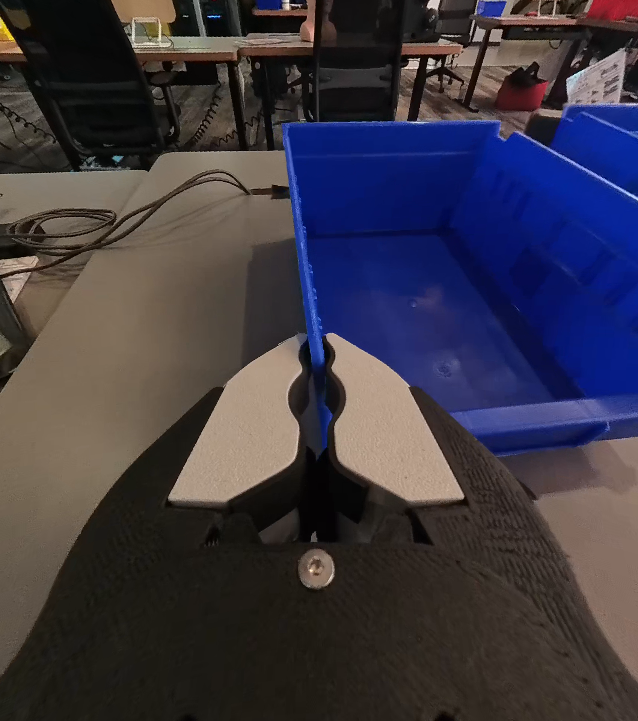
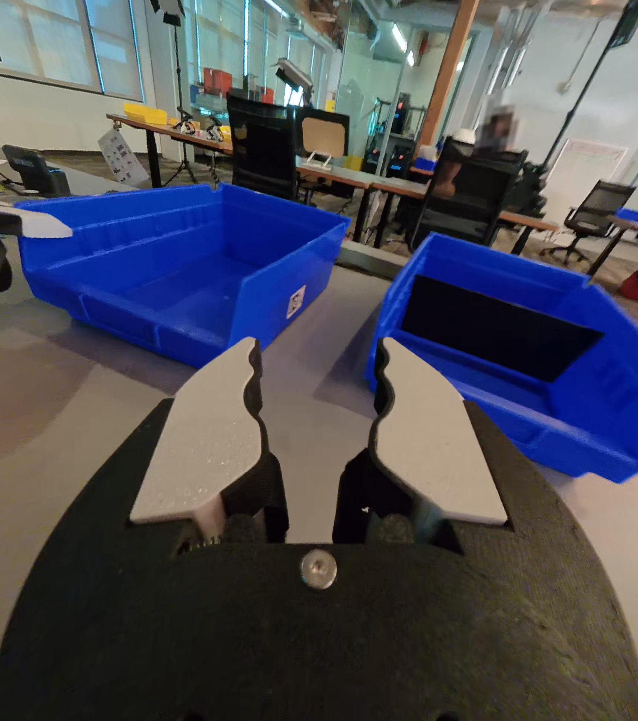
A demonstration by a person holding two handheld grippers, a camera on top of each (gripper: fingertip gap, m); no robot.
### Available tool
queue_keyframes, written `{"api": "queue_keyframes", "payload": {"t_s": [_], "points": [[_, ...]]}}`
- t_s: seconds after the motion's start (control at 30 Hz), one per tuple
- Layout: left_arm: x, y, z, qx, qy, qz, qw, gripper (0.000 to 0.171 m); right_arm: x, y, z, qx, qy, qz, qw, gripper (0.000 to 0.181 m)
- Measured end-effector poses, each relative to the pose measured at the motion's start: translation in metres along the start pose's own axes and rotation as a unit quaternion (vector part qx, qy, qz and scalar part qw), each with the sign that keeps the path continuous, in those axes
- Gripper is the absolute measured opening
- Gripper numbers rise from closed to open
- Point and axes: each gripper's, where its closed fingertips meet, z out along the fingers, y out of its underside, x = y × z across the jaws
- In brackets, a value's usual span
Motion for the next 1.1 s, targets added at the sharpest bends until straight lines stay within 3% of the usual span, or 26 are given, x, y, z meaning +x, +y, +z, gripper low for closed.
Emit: {"api": "queue_keyframes", "payload": {"t_s": [0.27, 0.43, 0.7, 0.83, 1.1], "points": [[0.020, 0.008, -0.026, 0.014, -0.008, 0.010, 1.000, 0.003, -0.042, 0.016, 0.027, -0.041, -0.020, 0.078, 0.996, 0.054], [0.026, 0.009, -0.032, 0.020, -0.013, 0.011, 1.000, 0.003, -0.042, 0.021, 0.034, -0.058, 0.010, 0.087, 0.994, 0.040], [0.030, 0.011, -0.037, 0.022, -0.006, 0.016, 1.000, 0.003, -0.043, 0.024, 0.044, -0.064, 0.010, 0.083, 0.994, 0.039], [0.034, 0.012, -0.042, 0.025, -0.004, 0.018, 1.000, 0.004, -0.039, 0.022, 0.047, -0.065, 0.019, 0.085, 0.994, 0.013], [0.041, 0.013, -0.047, 0.034, 0.014, 0.015, 0.999, 0.006, -0.037, 0.028, 0.046, -0.073, 0.024, 0.071, 0.995, 0.011]]}}
